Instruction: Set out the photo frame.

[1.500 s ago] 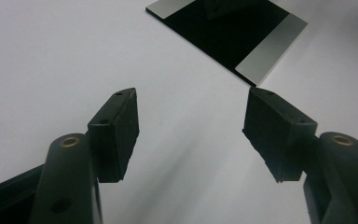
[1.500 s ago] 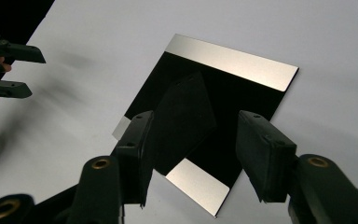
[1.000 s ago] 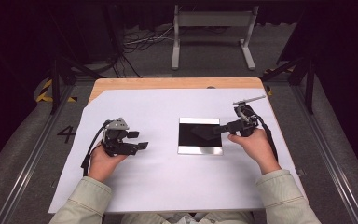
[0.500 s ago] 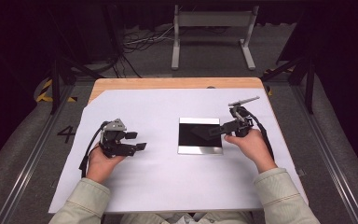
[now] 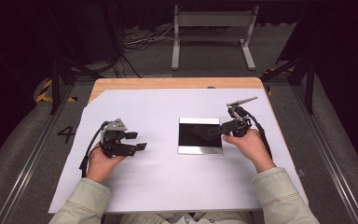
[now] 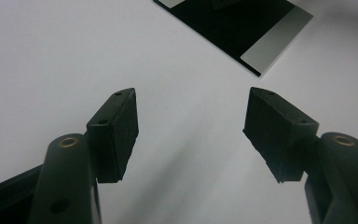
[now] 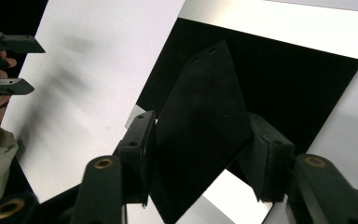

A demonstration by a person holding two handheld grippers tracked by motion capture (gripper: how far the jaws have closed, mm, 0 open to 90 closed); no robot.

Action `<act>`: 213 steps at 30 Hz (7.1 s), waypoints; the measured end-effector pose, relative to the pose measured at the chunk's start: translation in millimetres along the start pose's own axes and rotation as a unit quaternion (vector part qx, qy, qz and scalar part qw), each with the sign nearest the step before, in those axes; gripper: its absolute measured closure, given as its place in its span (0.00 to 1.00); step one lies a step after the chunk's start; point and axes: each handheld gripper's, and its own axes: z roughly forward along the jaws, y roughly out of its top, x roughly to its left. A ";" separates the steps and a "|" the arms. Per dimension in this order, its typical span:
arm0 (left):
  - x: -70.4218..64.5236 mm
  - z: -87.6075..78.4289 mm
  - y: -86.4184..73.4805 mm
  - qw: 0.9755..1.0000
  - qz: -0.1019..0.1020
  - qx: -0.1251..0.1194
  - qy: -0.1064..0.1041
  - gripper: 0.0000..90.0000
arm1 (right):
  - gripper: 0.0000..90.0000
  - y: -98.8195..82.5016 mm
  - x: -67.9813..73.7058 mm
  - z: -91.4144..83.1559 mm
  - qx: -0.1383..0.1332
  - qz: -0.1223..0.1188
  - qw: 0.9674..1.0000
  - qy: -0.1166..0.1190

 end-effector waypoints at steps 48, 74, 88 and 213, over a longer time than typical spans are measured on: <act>-1.4 0.7 0.1 1.000 -0.001 0.001 0.002 0.39 | 0.98 -33.9 35.6 -34.3 0.006 -0.128 0.987 0.093; -1.0 1.3 0.5 1.000 0.006 0.002 0.003 0.39 | 0.98 -49.1 35.3 -19.6 -0.139 -0.189 0.968 0.089; -1.5 0.9 0.5 1.000 0.004 0.001 0.002 0.39 | 0.98 -63.0 30.3 -9.3 -0.132 -0.208 0.967 0.065; -31.6 78.6 35.1 0.999 0.016 -0.023 0.016 1.00 | 0.84 -131.5 24.9 -84.5 -0.157 -0.273 0.944 -0.104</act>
